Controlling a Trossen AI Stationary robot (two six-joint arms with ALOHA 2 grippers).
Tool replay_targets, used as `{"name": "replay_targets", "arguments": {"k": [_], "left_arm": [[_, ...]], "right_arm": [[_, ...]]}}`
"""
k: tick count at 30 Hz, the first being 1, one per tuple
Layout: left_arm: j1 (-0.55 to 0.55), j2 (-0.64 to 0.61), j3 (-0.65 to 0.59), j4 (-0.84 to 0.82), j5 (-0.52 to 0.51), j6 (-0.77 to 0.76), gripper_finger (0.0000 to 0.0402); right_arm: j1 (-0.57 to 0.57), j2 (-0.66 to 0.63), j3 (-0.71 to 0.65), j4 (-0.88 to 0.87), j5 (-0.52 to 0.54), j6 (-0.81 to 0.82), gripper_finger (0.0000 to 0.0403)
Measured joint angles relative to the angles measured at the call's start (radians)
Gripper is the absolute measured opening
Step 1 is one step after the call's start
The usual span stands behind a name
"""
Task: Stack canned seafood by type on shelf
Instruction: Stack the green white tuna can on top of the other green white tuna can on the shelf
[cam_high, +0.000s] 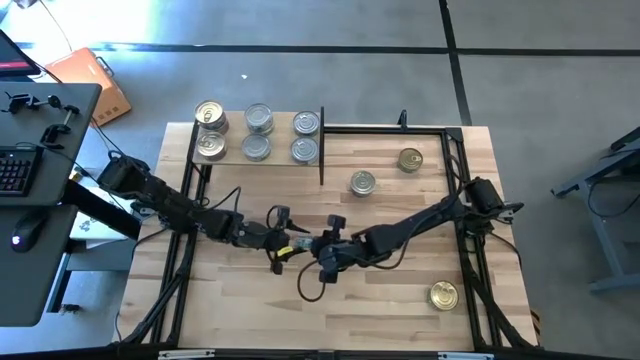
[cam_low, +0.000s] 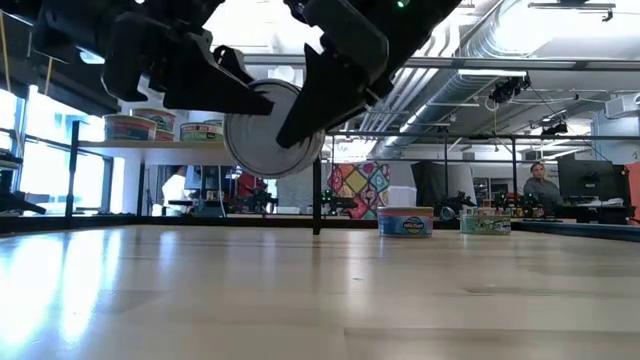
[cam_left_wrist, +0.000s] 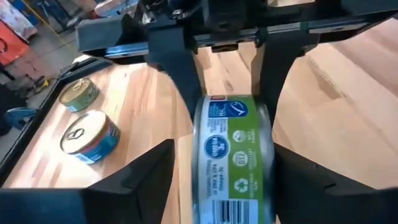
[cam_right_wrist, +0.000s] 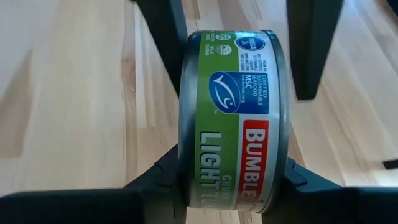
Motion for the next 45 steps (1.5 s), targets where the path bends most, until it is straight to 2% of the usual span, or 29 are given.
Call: {"name": "replay_targets", "arguments": {"k": [3, 7, 14, 18, 21, 25, 30, 33, 37, 42, 45], "left_arm": [[0.000, 0.000, 0.000, 0.009, 0.019, 0.000, 0.0193], [0.001, 0.000, 0.000, 0.008, 0.051, -0.006, 0.0126], [-0.002, 0.001, 0.000, -0.017, 0.056, 0.030, 0.0121], [-0.011, -0.004, -0.016, -0.008, 0.037, 0.031, 0.0121], [-0.028, -0.039, -0.063, 0.064, 0.030, 0.036, 0.0121], [-0.061, -0.117, -0.160, 0.252, 0.023, 0.081, 0.0121], [-0.093, -0.157, -0.265, 0.549, 0.083, 0.137, 0.0121], [-0.102, -0.155, -0.278, 0.621, 0.105, 0.143, 0.0121], [-0.107, -0.145, -0.275, 0.647, 0.098, 0.168, 0.0121], [-0.108, -0.145, -0.275, 0.661, 0.093, 0.169, 0.0121], [-0.108, -0.145, -0.275, 0.661, 0.092, 0.169, 0.0121]], "right_arm": [[0.000, 0.000, 0.000, 0.019, -0.005, -0.005, 0.0119], [0.000, 0.000, 0.000, 0.015, -0.004, -0.009, 0.0121], [0.000, 0.000, -0.002, 0.003, -0.013, -0.041, 0.0231], [0.012, -0.002, -0.084, 0.102, 0.064, -0.072, 0.0251], [0.026, -0.001, -0.187, 0.260, 0.114, -0.098, 0.0253], [0.043, -0.001, -0.335, 0.591, 0.139, -0.154, 0.0255], [0.064, -0.001, -0.448, 1.086, 0.144, -0.343, 0.0255], [0.081, -0.001, -0.449, 1.236, 0.144, -0.484, 0.0256], [0.096, -0.001, -0.380, 1.214, 0.128, -0.593, 0.0256], [0.101, -0.001, -0.295, 1.071, 0.119, -0.596, 0.0255], [0.101, -0.001, -0.263, 1.016, 0.140, -0.571, 0.0237]]}}
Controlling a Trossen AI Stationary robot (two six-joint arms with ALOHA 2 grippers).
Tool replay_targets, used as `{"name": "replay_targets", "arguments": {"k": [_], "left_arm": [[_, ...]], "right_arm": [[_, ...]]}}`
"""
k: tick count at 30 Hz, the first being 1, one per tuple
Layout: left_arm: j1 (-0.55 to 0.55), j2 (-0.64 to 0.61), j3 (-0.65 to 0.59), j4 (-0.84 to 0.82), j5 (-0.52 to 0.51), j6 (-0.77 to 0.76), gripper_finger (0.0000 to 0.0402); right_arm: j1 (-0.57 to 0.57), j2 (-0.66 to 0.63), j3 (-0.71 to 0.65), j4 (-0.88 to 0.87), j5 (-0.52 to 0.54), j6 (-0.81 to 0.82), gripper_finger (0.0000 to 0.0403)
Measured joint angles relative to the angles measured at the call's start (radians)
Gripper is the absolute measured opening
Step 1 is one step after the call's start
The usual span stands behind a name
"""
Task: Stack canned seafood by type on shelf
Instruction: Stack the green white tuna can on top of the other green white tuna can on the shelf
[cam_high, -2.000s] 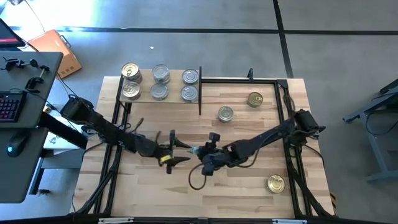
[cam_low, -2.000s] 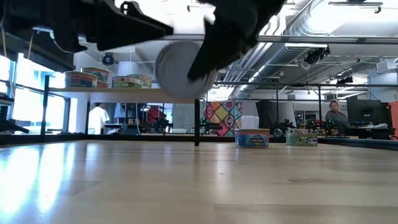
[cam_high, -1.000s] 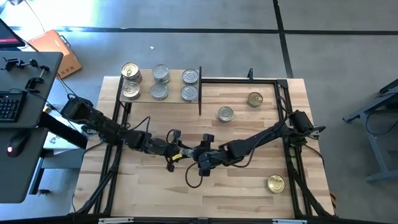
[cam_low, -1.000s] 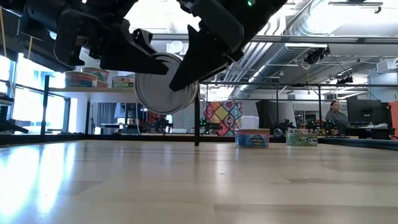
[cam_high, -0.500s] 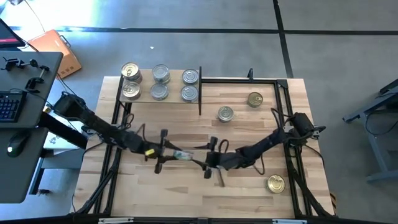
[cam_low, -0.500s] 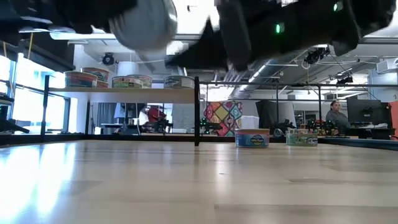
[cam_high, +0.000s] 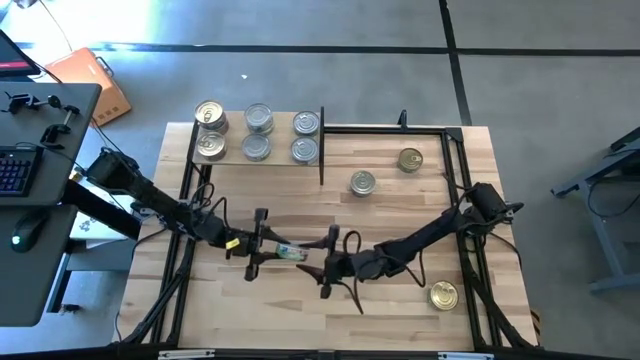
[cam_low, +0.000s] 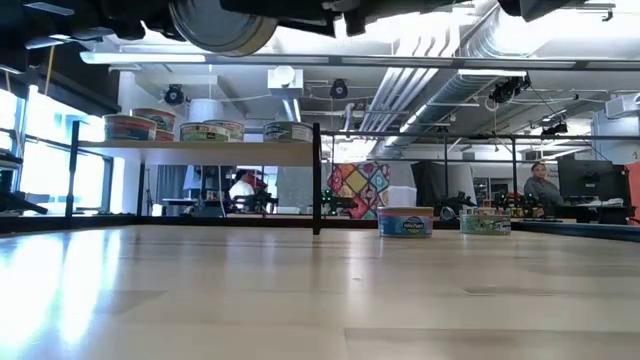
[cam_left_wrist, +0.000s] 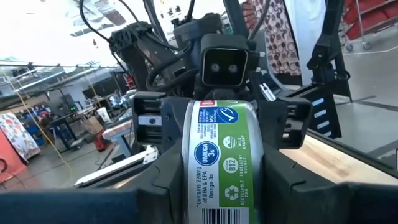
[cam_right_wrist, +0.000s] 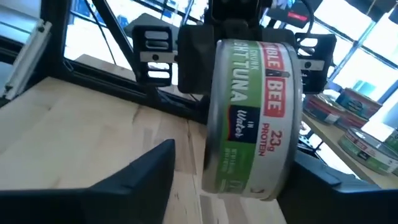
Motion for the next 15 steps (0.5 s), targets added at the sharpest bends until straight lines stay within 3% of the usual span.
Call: {"name": "replay_targets", "arguments": {"k": [6, 10, 15], "left_arm": [[0.000, 0.000, 0.000, -0.023, 0.000, 0.007, 0.0124], [0.003, 0.000, 0.000, -0.070, -0.046, 0.007, 0.0187], [0.003, -0.003, 0.001, -0.103, -0.122, 0.011, 0.0255]], "right_arm": [[0.000, 0.000, 0.027, -0.086, 0.026, 0.040, 0.0123], [0.000, -0.001, 0.065, -0.249, 0.099, 0.083, 0.0122], [-0.023, 0.000, 0.172, -0.644, 0.086, 0.298, 0.0122]]}}
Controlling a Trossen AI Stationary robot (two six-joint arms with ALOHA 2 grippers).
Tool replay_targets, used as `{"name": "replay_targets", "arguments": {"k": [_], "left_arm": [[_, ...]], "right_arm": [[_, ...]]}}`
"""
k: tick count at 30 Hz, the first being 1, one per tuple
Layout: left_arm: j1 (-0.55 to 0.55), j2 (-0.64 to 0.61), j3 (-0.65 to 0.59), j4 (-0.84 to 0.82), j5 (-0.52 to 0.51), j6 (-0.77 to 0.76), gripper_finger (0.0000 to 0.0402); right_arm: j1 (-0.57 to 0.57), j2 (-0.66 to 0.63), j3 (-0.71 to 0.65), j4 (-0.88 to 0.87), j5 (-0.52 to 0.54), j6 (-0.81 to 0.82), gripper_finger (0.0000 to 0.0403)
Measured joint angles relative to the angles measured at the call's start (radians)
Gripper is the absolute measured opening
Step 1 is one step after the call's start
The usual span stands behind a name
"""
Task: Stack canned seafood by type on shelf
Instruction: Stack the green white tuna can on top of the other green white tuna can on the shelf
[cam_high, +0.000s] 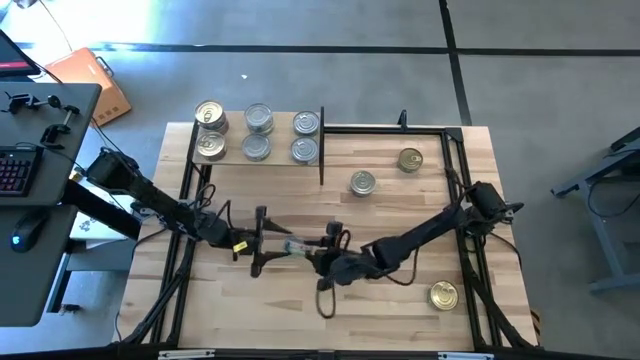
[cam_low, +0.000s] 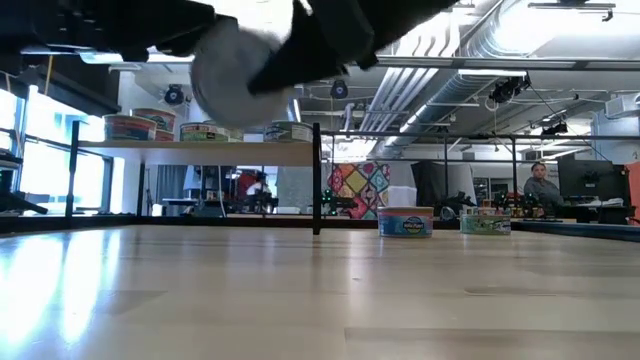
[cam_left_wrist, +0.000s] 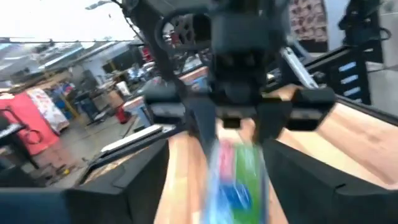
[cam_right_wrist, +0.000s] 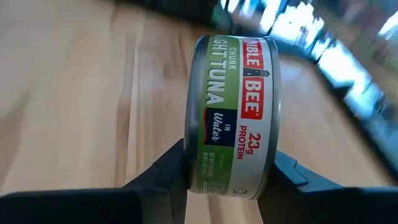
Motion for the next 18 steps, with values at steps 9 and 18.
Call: {"name": "replay_targets", "arguments": {"k": [9, 18], "left_arm": [[0.000, 0.020, 0.159, -0.421, -0.097, -0.017, 0.0271], [0.007, 0.127, 0.333, -0.679, -0.203, -0.057, 0.0266]], "right_arm": [[-0.077, 0.005, 0.053, -0.194, -0.121, 0.155, 0.0122], [-0.094, 0.030, 0.052, -0.187, -0.160, 0.156, 0.0122]]}}
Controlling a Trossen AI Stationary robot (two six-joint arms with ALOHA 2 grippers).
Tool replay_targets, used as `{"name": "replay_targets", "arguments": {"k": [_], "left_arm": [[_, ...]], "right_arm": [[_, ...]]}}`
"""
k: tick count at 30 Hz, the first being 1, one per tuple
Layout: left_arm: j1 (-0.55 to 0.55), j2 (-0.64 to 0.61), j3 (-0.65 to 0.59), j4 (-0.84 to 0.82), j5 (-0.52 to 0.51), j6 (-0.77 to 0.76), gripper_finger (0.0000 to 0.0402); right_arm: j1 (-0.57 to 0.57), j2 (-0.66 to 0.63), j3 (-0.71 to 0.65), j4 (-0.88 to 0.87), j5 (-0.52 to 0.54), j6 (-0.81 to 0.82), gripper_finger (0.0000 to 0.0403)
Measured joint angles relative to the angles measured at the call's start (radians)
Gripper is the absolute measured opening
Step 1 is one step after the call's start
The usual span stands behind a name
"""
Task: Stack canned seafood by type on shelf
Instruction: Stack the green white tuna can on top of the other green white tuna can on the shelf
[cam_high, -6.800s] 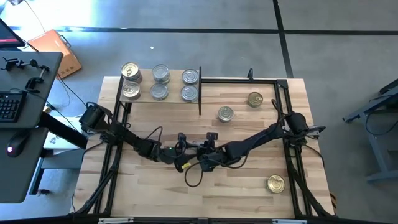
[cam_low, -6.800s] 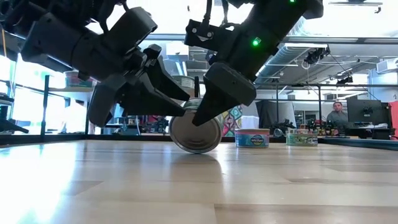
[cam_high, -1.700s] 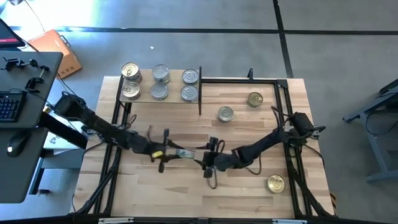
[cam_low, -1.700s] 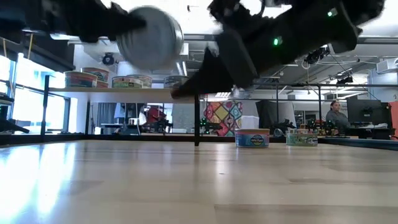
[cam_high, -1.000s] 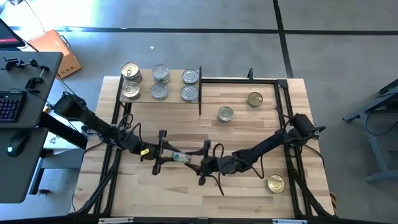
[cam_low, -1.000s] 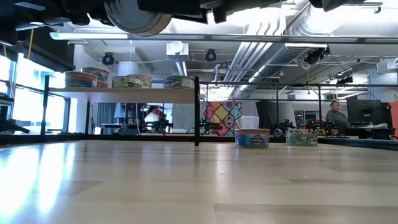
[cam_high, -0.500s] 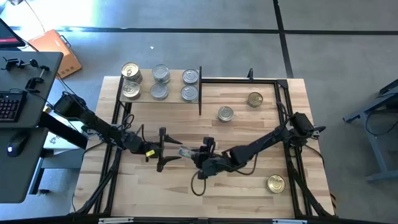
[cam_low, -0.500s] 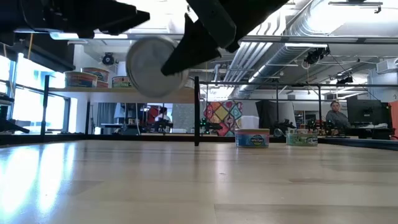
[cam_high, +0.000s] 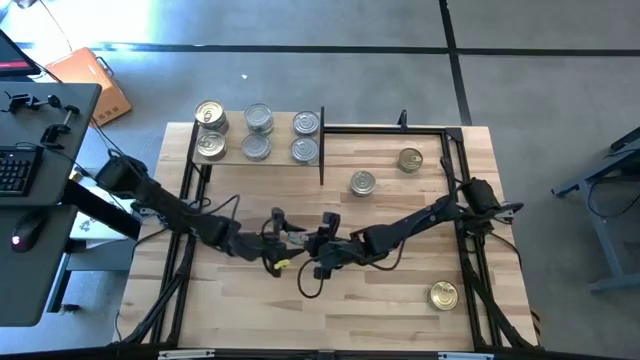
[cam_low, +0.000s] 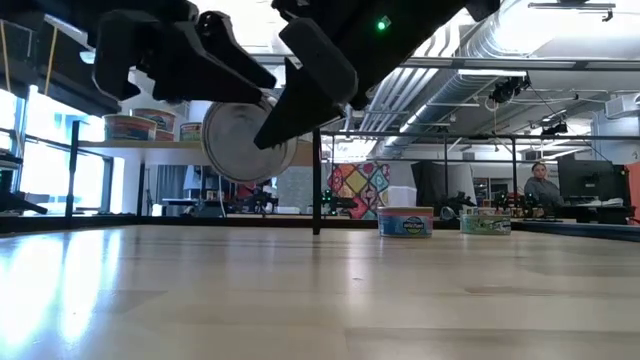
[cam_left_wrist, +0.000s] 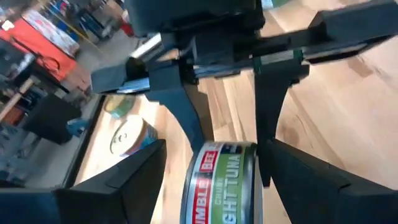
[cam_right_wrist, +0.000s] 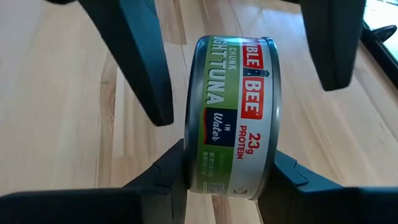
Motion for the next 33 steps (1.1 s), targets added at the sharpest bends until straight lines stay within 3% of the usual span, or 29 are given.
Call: {"name": "replay_targets", "arguments": {"k": [7, 15, 18, 20, 22, 26, 29, 33], "left_arm": [[0.028, 0.013, 0.090, -0.250, 0.031, -0.121, 0.0211], [0.033, 0.009, 0.093, -0.264, 0.123, -0.124, 0.0123], [0.026, 0.006, 0.093, -0.273, 0.110, -0.119, 0.0122], [0.011, -0.006, 0.093, -0.294, 0.072, -0.118, 0.0122], [-0.015, -0.028, 0.094, -0.344, 0.007, -0.098, 0.0122], [-0.082, -0.103, 0.092, -0.430, -0.210, -0.060, 0.0122], [-0.127, -0.171, 0.092, -0.484, -0.434, 0.025, 0.0122], [-0.107, -0.266, 0.092, -0.569, -0.591, 0.167, 0.0122]], "right_arm": [[0.000, 0.001, 0.000, -0.004, 0.000, -0.002, 0.0122], [0.004, 0.001, -0.001, -0.008, -0.017, -0.011, 0.0122], [0.005, 0.001, -0.001, -0.010, -0.046, -0.013, 0.0122], [0.006, 0.001, 0.001, -0.016, -0.048, -0.012, 0.0136], [0.010, -0.004, 0.004, -0.053, -0.045, 0.028, 0.0175], [0.038, 0.001, -0.001, -0.153, 0.022, 0.139, 0.0237], [0.060, -0.001, 0.000, -0.206, 0.115, 0.212, 0.0248], [0.089, -0.001, 0.000, -0.244, 0.196, 0.267, 0.0251]]}}
